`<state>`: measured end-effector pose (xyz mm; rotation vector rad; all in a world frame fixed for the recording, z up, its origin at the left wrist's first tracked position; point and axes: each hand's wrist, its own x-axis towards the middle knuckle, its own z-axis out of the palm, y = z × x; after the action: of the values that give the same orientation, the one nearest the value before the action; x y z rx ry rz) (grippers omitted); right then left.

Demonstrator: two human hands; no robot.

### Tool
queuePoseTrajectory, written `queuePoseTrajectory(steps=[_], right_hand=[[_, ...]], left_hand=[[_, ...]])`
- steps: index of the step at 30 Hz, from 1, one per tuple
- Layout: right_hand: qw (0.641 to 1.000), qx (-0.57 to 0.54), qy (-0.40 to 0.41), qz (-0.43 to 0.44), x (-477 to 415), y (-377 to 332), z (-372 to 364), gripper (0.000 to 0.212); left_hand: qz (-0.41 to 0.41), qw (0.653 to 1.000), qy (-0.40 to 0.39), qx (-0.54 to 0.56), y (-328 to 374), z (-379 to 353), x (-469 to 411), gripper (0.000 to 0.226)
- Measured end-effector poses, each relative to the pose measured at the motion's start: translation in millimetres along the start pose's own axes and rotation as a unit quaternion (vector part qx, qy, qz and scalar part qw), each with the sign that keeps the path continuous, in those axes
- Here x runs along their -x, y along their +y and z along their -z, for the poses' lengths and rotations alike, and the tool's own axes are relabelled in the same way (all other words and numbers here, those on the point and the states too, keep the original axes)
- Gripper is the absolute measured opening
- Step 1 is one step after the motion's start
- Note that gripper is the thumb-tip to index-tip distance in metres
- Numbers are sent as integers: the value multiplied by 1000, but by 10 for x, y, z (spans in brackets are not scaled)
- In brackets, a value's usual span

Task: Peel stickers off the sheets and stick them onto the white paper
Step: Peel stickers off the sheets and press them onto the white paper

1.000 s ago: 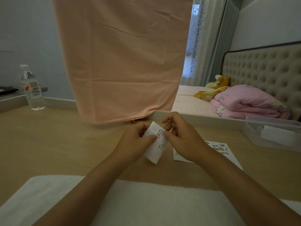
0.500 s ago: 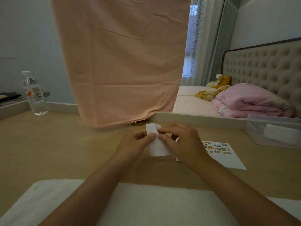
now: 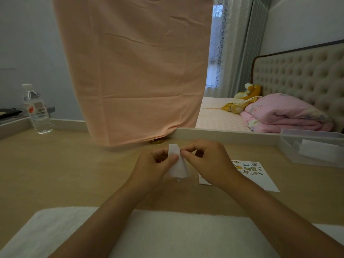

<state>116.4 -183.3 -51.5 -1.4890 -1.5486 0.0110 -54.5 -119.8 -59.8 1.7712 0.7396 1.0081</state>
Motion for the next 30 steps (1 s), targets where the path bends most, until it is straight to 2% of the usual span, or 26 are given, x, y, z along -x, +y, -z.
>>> queuePoseTrajectory(steps=[6,9,14,18,24,30], right_hand=[[1000,-7,7,8,12,-11,-14,7],[999,26,1,35,27,2,-33,16],[995,70,7,67,24,39,-50,21],[999,50,-1,22,9,39,-54,19],[995,-47,-43,-72,-39,104,-47,8],[992,-68,-58,-92,-52,108,-36,10]], left_hand=[[-4,999,-16,49,-8,-12,6,19],[8,996,-12,87,-2,-17,5,17],[-1,999,13,31,-6,-4,-11,15],[-50,999,-4,-6,-3,11,-4,16],[-135,980,-11,-143,-102,40,-45,17],[-122,985,4,-121,-115,20,-34,18]])
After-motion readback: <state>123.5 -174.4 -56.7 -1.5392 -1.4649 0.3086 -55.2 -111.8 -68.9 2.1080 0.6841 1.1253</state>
